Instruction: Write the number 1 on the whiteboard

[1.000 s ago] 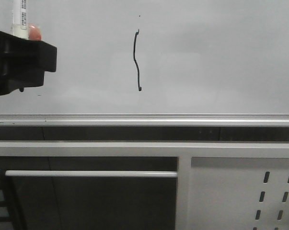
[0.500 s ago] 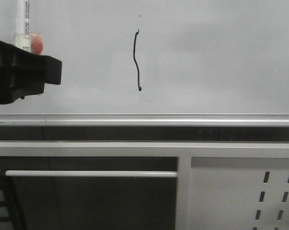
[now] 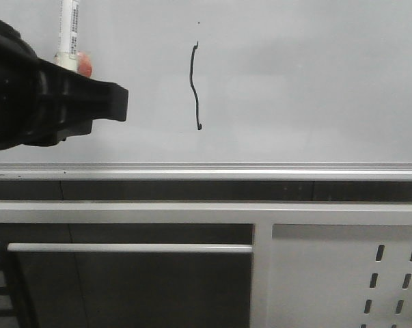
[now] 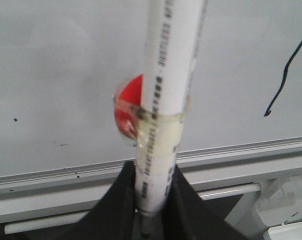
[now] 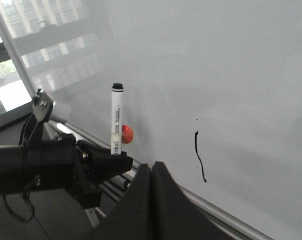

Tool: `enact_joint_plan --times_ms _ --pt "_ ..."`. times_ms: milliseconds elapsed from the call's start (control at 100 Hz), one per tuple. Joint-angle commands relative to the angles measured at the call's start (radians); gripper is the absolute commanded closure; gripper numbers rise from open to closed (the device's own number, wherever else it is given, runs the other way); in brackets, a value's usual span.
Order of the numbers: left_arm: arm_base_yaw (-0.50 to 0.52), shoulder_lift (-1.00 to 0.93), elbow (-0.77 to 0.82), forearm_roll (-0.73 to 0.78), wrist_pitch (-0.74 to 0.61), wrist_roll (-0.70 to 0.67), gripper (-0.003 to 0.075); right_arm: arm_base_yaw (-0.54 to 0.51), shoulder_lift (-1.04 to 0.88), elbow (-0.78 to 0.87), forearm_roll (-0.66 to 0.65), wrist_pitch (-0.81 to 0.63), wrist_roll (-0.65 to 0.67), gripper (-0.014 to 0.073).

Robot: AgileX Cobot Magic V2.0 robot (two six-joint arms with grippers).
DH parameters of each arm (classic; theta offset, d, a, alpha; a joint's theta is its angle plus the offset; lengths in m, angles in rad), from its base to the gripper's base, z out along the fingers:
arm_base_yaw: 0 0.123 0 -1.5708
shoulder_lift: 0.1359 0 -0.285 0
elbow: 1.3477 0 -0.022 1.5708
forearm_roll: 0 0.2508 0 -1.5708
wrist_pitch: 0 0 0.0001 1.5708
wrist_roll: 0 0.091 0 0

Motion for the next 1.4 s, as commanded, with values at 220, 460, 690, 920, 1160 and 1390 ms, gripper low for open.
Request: enact_joint_plan --times_ms 220,460,690,920,1160,1390 --pt "0.003 -0.019 -0.032 0.067 0.043 -0.005 0.0724 -0.116 -0.006 -0.115 -0.253 0.336 -0.043 0.0662" --pt "0.003 -0.019 -0.032 0.067 0.045 -0.005 0.0724 -0.317 -0.027 -0.273 -0.394 0.703 0.087 0.0662" --pt "0.003 -0.019 -0.032 0.067 0.046 -0.005 0.0724 -0.382 -0.268 -0.251 -0.421 0.645 0.101 0.0660" --pt "0.003 -0.019 -0.032 0.067 0.046 -0.005 0.0724 -0.382 -0.463 -0.156 -0.527 0.551 0.256 0.0660" --pt "0.003 -0.019 -0.032 0.067 0.046 -0.005 0.0724 -0.382 -0.618 -0.066 -0.536 0.445 0.256 0.0660" --pt "0.003 -0.019 -0.032 0.067 0.046 -0.005 0.0724 -0.384 -0.723 -0.002 -0.537 0.454 0.280 0.0660"
